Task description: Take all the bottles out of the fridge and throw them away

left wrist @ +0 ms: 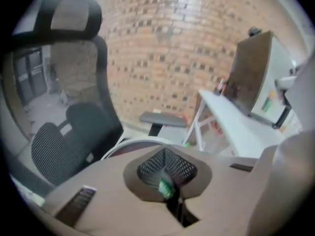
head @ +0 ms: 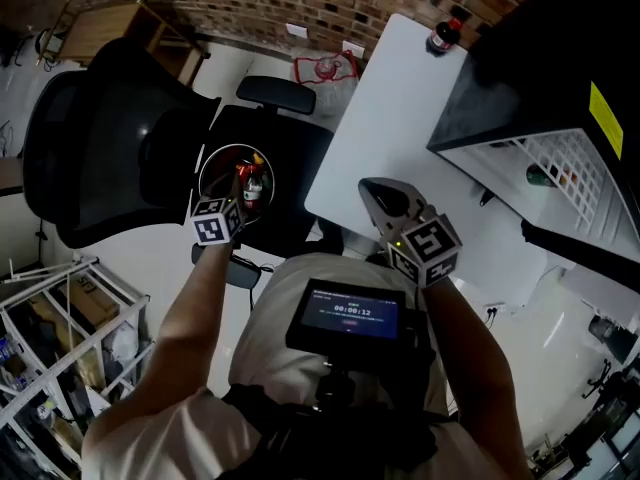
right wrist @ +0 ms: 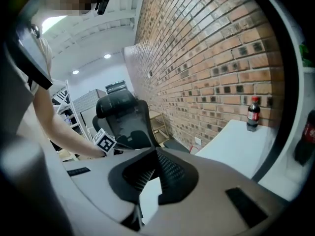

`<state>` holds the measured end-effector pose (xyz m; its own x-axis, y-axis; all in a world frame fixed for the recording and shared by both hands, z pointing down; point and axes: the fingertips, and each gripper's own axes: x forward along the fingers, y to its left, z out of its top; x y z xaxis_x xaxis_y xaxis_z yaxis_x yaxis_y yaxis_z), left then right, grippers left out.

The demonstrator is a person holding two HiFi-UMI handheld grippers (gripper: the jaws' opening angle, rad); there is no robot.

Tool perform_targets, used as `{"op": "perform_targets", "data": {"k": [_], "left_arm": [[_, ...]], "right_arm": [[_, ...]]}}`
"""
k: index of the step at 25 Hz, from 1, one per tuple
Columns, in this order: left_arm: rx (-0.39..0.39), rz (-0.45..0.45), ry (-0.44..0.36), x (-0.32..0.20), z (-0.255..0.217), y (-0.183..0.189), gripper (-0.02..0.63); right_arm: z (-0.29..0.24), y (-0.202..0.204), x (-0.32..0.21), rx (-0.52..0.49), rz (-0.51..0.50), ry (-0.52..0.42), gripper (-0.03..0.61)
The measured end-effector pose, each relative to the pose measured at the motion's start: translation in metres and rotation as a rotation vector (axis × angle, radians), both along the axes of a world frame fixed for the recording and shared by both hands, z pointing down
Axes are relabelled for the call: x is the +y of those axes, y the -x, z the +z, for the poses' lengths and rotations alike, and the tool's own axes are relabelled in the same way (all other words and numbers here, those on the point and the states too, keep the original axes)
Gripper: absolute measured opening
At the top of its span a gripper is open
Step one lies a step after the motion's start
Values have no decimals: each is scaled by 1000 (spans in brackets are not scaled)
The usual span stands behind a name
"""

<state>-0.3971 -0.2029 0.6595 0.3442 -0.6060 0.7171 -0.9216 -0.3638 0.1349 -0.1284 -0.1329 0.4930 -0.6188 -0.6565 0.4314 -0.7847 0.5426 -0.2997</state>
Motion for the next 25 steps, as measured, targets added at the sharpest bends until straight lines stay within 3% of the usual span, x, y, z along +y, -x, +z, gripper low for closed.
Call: {"op": "perform_targets", "data": {"k": [5,11,17,25], "left_arm": [[139,73,-107,6,-50,-43,11],[286,200,-200,23,-110,-122,11],[397,415,-262,42,-163,-214,9],[496,740,-256,93,-203,-367,11]], "right_arm": [[-10,-23,8,-15,38,-42,0],[-17,-59,21,-29,108,-69,0],[-27,-106,36,-52,223,-100,0],[-45,-201,83,-48,411,-146,0]]}}
